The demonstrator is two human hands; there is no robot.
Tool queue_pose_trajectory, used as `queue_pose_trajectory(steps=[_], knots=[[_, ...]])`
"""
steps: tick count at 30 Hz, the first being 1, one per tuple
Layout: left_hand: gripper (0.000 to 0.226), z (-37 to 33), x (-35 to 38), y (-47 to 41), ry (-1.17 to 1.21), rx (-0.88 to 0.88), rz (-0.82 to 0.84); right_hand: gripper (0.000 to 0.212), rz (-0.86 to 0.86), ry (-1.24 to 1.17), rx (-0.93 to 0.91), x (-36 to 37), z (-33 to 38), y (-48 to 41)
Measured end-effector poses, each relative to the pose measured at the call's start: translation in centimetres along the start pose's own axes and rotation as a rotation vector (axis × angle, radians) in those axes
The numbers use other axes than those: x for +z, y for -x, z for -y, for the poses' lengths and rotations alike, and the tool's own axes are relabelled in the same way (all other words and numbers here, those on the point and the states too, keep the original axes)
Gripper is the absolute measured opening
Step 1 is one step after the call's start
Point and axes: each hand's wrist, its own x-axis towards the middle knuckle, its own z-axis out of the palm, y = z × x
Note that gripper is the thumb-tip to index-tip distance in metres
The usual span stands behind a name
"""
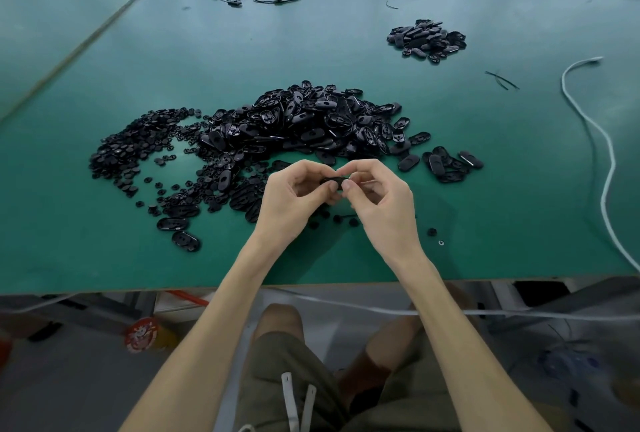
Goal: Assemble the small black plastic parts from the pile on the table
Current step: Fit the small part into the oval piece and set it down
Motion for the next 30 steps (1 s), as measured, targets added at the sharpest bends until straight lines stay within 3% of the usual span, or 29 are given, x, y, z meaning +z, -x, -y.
queue_pose_trajectory(steps=[7, 12, 14, 20, 25, 30], knots=[[0.017, 0.0, 0.3, -0.1, -0.063, 0.013, -0.03, 0.033, -0.07, 0.005, -0.015, 0.0, 0.4, 0.2], [0.029, -0.1, 0.3, 0.0, -0.263, 0.072, -0.109, 0.028, -0.55, -0.292, 0.227, -1.0, -0.2, -0.3], [0.034, -0.1, 0.3, 0.0, -0.416, 0.112, -0.09, 0.036, -0.626, -0.346, 0.261, -1.1, -0.4, -0.4], [0.04, 0.4, 0.6, -0.2, -0.714, 0.01, 0.0, 0.067, -0.582, -0.303, 0.291, -1.0, -0.3, -0.3], [0.028, 0.4, 0.6, -0.2, -0.732, 0.037, -0.063, 0.082, -0.519, -0.311, 0.299, -1.0, 0.0, -0.3], [0.018, 0.3, 0.6, -0.1, -0.726, 0.023, -0.076, 0.083, -0.473, -0.219, 0.167, -0.8, -0.2, -0.1]])
